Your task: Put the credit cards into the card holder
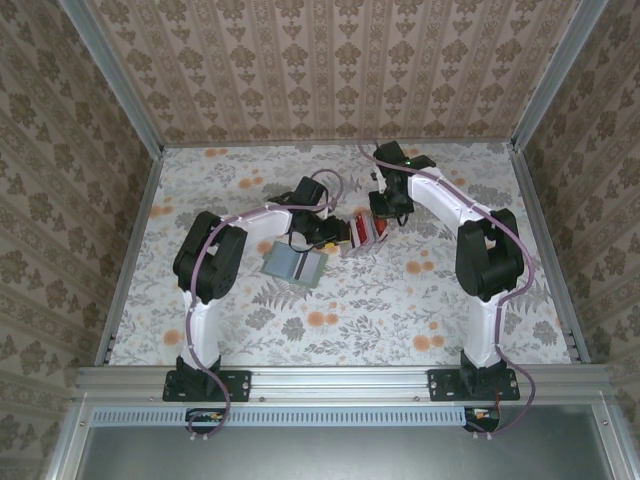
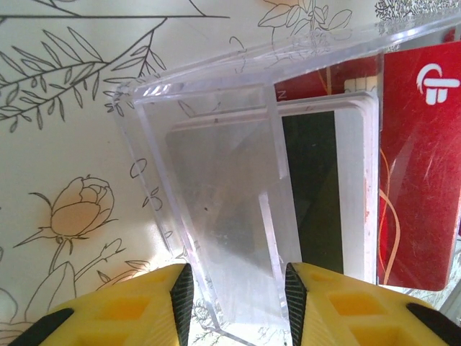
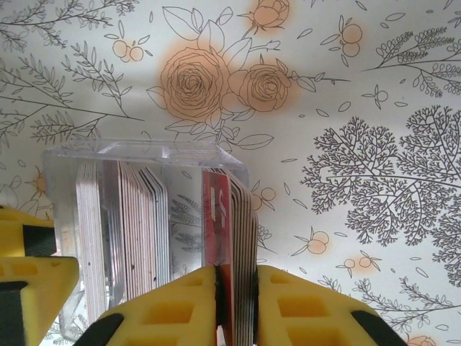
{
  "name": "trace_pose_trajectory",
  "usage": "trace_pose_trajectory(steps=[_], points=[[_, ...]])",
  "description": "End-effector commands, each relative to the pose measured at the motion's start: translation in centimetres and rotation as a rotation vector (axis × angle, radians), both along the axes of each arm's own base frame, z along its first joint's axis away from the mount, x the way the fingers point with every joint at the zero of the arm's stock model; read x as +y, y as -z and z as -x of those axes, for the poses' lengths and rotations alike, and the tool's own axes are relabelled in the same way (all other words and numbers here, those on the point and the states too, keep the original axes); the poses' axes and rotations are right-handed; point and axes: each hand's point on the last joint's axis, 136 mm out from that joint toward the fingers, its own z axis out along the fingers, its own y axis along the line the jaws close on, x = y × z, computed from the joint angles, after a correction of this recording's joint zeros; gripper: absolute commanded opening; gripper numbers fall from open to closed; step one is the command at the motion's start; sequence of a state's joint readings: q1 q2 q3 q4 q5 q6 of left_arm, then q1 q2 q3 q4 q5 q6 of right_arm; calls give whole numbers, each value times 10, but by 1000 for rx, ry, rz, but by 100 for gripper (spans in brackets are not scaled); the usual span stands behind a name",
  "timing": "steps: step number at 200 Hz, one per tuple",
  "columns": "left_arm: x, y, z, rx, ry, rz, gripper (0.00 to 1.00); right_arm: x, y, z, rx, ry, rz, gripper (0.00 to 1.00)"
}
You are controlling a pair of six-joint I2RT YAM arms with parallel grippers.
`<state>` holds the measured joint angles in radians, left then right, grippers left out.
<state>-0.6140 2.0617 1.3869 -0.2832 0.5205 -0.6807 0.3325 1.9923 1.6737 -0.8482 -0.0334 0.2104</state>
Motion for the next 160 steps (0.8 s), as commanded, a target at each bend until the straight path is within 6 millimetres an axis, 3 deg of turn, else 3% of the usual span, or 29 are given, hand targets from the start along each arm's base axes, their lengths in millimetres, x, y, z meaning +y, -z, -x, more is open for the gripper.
trace_pose_trajectory(steps=[1, 80, 96, 110, 120, 133, 160], points=[[3, 6, 8, 38, 0, -20, 41, -13, -17, 5, -15, 5, 35, 11], [3, 4, 10, 35, 1, -23, 41, -8, -20, 6, -16, -6, 5, 11], [3, 5, 9, 34, 0, -26, 41, -6, -21, 7, -14, -9, -5, 0], [3, 5, 10, 37, 0, -24, 41, -5, -24, 6, -23, -11, -13, 0], [2, 5, 10, 36, 3, -24, 41, -5, -25, 6, -24, -9, -18, 10], [2, 5, 10, 37, 2, -24, 41, -3, -24, 7, -13, -12, -26, 12], [1, 5, 10, 36, 5, -24, 41, -1, -21, 8, -7, -12, -37, 9]])
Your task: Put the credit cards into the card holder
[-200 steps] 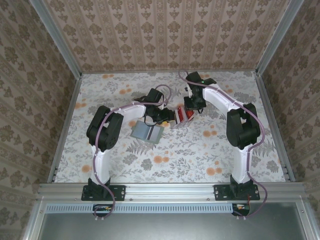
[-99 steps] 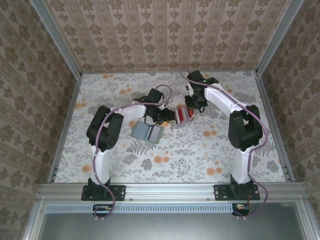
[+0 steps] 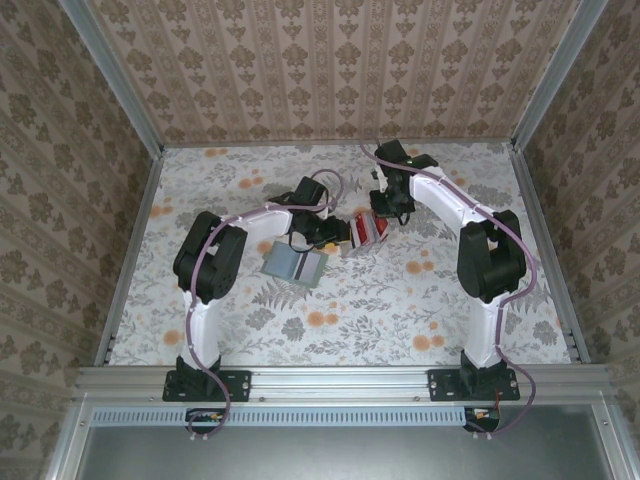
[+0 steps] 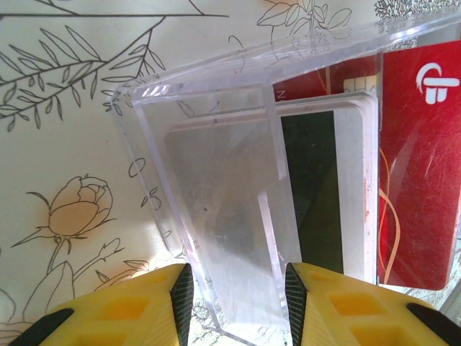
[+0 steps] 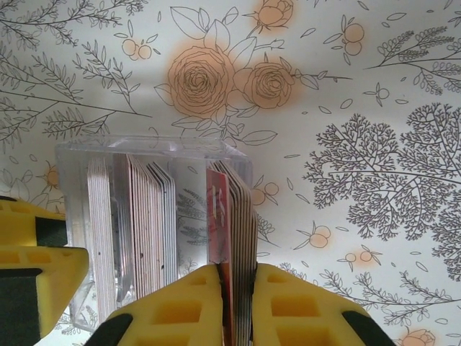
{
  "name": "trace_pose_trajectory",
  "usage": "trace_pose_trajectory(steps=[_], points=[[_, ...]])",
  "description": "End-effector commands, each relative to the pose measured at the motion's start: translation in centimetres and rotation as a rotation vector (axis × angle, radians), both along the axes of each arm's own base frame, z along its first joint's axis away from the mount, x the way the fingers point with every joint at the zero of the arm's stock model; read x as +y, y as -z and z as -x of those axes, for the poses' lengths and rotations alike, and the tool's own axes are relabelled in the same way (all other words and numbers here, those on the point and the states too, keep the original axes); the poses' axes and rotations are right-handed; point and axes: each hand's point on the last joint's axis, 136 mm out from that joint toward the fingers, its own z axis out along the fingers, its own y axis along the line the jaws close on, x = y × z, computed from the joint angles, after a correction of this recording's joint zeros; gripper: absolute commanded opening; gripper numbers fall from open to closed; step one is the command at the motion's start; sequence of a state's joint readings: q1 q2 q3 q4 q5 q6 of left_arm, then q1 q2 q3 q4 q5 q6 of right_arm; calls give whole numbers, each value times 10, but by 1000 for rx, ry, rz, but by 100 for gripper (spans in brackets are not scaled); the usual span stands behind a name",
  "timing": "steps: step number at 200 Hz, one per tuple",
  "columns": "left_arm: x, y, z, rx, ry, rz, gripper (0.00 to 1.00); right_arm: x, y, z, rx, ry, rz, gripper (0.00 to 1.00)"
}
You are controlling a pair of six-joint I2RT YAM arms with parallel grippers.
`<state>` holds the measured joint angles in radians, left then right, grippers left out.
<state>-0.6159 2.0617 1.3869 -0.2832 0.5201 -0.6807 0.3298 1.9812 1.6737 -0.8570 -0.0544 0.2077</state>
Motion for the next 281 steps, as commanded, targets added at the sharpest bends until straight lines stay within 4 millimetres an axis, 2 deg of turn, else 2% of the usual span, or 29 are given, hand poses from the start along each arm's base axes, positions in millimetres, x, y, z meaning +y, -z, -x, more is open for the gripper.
trace_pose_trajectory(steps=[1, 15, 42, 75, 91, 103, 110, 145, 175, 221, 252, 281], points=[[2, 5, 10, 35, 4, -24, 41, -3, -17, 6, -11, -5, -18, 9], [2, 4, 10, 35, 2, -25, 41, -3, -18, 6, -14, -5, -20, 6], [1, 3, 9, 33, 4, -24, 41, -2, -22, 6, -25, -5, -30, 12], [0, 2, 9, 31, 6, -20, 41, -1, -23, 5, -25, -6, -31, 6], [0, 2, 9, 31, 7, -23, 41, -1, -25, 5, -25, -7, -33, 10], [0, 2, 9, 31, 8, -23, 41, 0, -26, 5, -26, -8, -37, 3], [0, 2, 9, 30, 9, -23, 41, 0, -26, 5, -27, -6, -42, 2], [1, -1, 9, 27, 6, -24, 41, 5, -47, 6, -62, -4, -101, 5], [0, -10, 5, 4, 2, -16, 41, 11, -63, 5, -92, 0, -187, 6], [3, -7, 10, 10, 6, -21, 41, 3, -17, 5, -5, 31, -182, 5], [8, -2, 15, 20, 2, -31, 41, -6, -7, 8, -2, 41, -127, 5], [6, -2, 13, 18, -4, -25, 41, -10, -5, 10, -3, 32, -89, 6]])
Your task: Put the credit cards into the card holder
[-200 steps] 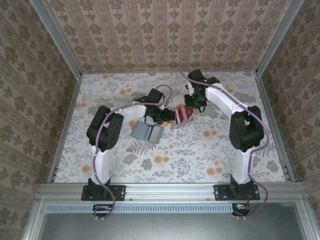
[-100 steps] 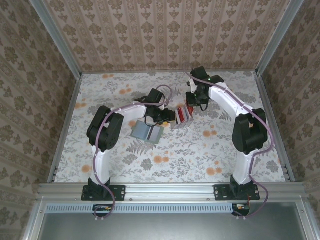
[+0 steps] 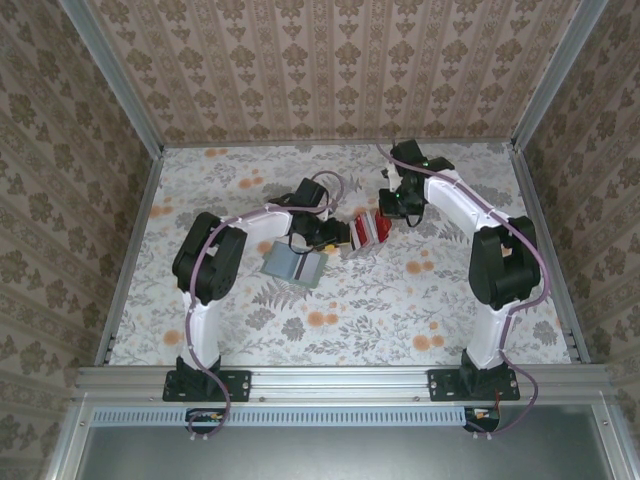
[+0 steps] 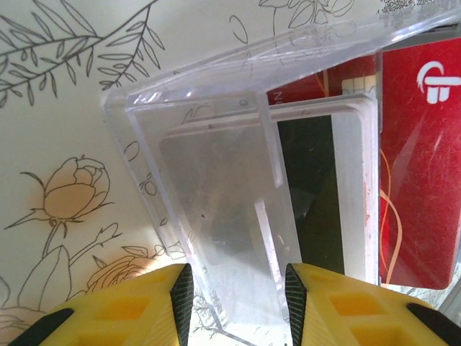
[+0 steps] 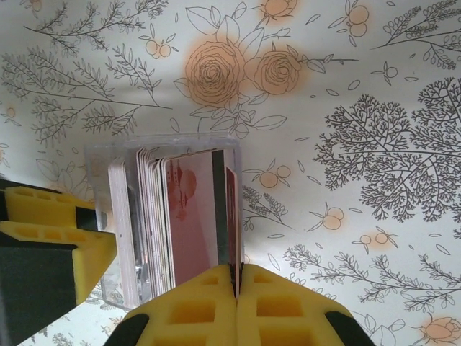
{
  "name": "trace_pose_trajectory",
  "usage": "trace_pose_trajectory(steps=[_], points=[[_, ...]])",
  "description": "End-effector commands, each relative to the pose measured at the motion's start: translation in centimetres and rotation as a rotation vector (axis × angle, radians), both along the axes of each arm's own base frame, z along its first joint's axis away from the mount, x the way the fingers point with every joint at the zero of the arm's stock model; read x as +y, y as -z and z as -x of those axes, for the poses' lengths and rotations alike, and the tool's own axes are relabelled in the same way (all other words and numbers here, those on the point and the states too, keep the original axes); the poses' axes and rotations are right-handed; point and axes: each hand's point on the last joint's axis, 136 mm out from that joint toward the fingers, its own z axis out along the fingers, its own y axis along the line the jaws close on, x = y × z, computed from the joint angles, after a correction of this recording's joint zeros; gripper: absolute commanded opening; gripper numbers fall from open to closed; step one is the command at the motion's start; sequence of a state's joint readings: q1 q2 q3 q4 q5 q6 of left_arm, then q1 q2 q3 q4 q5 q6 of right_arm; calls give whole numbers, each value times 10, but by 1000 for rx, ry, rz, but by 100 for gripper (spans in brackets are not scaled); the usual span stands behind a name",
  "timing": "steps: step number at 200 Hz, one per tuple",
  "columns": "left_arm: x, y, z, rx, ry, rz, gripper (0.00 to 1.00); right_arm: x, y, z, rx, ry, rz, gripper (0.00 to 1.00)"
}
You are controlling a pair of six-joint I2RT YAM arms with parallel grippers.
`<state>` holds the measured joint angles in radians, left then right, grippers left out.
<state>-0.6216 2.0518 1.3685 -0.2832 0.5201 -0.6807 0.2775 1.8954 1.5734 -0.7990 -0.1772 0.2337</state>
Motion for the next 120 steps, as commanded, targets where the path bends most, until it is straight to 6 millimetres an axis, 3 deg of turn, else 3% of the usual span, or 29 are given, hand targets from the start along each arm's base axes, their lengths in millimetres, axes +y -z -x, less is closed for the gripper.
trace_pose_trajectory(steps=[1, 41, 86, 107, 120], points=[[5, -4, 6, 11, -9, -19, 41, -4, 5, 0, -1, -3, 42, 6], [0, -7, 4, 8, 0, -15, 41, 15, 8, -1, -2, -30, -9, 14], [3, -3, 7, 15, -1, -27, 41, -7, 22, -8, -1, 3, 72, 13], [3, -3, 7, 17, -2, -26, 41, -11, 29, -6, 16, 8, 64, 10], [3, -2, 7, 18, -3, -27, 41, -10, 28, -4, 17, 7, 55, 15]])
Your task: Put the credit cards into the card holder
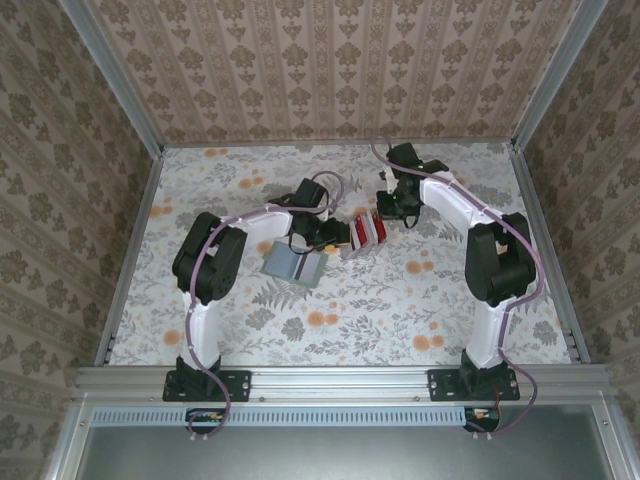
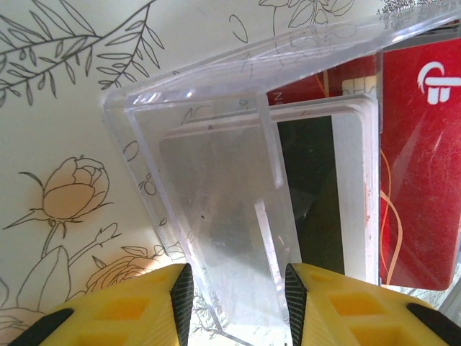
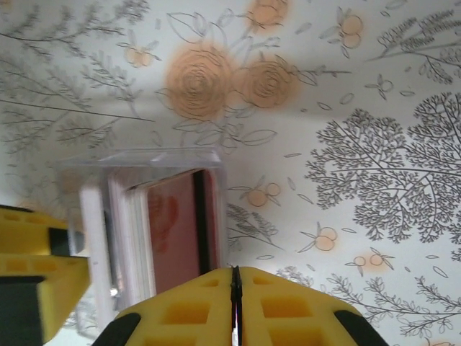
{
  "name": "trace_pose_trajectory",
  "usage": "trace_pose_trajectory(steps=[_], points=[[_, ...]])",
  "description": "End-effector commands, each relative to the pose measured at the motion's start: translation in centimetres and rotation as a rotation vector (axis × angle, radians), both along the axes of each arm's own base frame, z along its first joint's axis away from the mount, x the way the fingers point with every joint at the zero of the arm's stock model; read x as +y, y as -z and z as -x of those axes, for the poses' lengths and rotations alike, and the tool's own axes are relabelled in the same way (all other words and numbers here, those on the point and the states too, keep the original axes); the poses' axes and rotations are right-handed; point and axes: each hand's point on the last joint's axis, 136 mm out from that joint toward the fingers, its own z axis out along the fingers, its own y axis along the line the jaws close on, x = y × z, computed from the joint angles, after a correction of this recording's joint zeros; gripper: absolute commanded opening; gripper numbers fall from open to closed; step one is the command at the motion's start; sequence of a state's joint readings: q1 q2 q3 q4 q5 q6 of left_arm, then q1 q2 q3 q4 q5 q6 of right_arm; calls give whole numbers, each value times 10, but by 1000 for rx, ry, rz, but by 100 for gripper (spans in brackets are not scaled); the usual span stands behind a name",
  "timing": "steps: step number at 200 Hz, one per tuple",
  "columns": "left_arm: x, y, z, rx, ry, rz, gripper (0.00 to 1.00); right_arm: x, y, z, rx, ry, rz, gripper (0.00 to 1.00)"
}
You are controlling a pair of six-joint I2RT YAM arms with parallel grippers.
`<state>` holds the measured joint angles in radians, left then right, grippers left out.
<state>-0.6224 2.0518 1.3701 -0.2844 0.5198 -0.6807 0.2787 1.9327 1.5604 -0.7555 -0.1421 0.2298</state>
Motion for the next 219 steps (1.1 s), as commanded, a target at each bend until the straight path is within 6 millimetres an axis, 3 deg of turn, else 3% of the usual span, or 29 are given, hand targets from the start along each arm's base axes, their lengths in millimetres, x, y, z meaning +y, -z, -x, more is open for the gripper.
trace_pose_trajectory(steps=[1, 38, 72, 145, 219], points=[[3, -2, 7, 18, -3, -27, 41, -7, 10, 4, 19, -1, 20, 15], [0, -2, 5, 20, -1, -25, 41, -4, 6, 9, 19, -18, 3, 35], [-2, -3, 3, 18, 3, -24, 41, 2, 5, 10, 20, -22, -31, 36], [-1, 0, 6, 25, 2, -27, 41, 2, -18, 10, -35, -14, -45, 37], [-2, -1, 5, 24, 5, -27, 41, 9, 20, 11, 64, -35, -51, 38]])
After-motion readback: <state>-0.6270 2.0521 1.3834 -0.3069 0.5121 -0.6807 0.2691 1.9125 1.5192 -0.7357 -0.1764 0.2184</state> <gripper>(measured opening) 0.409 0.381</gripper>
